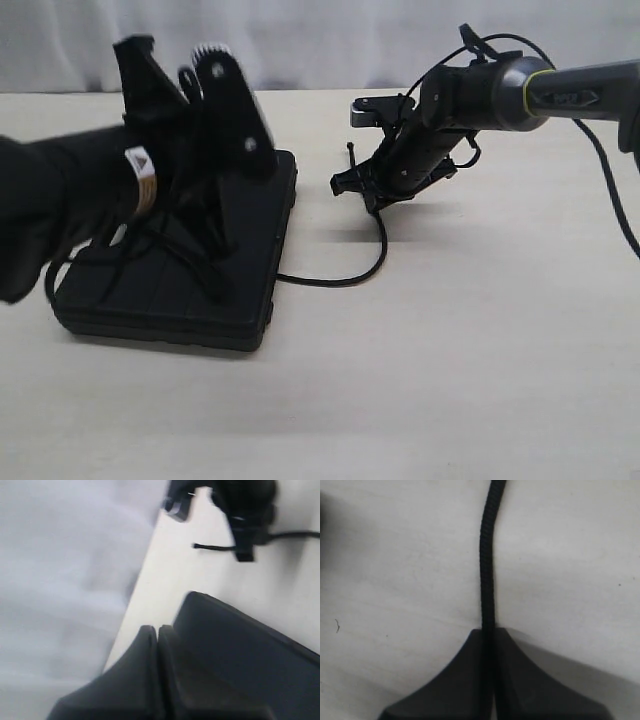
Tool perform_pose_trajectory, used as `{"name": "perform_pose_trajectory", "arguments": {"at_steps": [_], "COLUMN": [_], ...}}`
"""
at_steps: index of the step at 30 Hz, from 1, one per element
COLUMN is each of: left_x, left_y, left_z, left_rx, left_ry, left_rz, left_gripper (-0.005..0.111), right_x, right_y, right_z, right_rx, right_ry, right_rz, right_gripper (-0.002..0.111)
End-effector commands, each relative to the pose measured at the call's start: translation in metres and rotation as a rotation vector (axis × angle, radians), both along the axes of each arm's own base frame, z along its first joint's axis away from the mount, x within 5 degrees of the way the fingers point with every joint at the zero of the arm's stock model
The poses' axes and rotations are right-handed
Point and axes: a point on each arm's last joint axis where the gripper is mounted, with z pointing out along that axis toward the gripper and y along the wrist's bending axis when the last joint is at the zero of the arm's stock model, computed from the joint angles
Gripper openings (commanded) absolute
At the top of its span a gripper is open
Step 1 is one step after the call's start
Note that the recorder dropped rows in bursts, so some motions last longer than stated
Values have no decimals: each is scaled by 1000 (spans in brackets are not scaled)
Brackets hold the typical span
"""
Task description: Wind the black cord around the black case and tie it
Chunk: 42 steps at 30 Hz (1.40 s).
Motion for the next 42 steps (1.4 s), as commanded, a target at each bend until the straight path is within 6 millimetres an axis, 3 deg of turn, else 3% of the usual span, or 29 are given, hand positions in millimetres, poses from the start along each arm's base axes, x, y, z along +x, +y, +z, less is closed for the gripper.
{"name": "perform_pose_trajectory", "arguments": {"at_steps": [1, 4, 9, 13, 15, 17, 19, 24, 28, 33, 35, 38, 42], "left_x": [33, 47, 51, 52, 50, 47, 48, 49, 62, 73, 72, 77, 94], "left_y": [18, 40, 61, 92, 105, 116, 124, 129, 147, 205, 221, 229, 215], "left_z": [34, 52, 62, 73, 74, 63, 54, 39, 31, 26, 23, 8, -19], "left_rx": [-128, -254, -534, -724, -719, -546, -519, -469, -414, -384, -345, -300, -221], "left_ry": [-44, -31, 181, 232, 234, 266, 277, 273, 211, -19, -67, 58, 402], "left_rz": [205, 224, -105, -281, -331, -357, -311, -269, -17, 743, 917, 1005, 915], "left_gripper": [0, 0, 0, 0, 0, 0, 0, 0, 0, 0, 0, 0, 0], "right_x": [-4, -4, -2, 0, -1, -1, -1, -4, -6, -5, -5, -5, -6], "right_y": [0, 0, 0, 0, 2, 3, 4, 4, 4, 4, 4, 4, 4], "right_z": [-9, -9, -9, -8, -8, -8, -8, -8, -9, -9, -9, -9, -9], "right_rx": [-18, -18, -14, -7, 9, 18, 32, 31, 28, 29, 29, 29, 28], "right_ry": [40, 34, 14, -2, 0, -2, 2, 32, 54, 51, 51, 51, 54], "right_rz": [23, 27, 23, 18, 22, 36, 27, 31, 36, 36, 36, 36, 36], "right_gripper": [4, 4, 4, 4, 4, 4, 4, 4, 4, 4, 4, 4, 4]}}
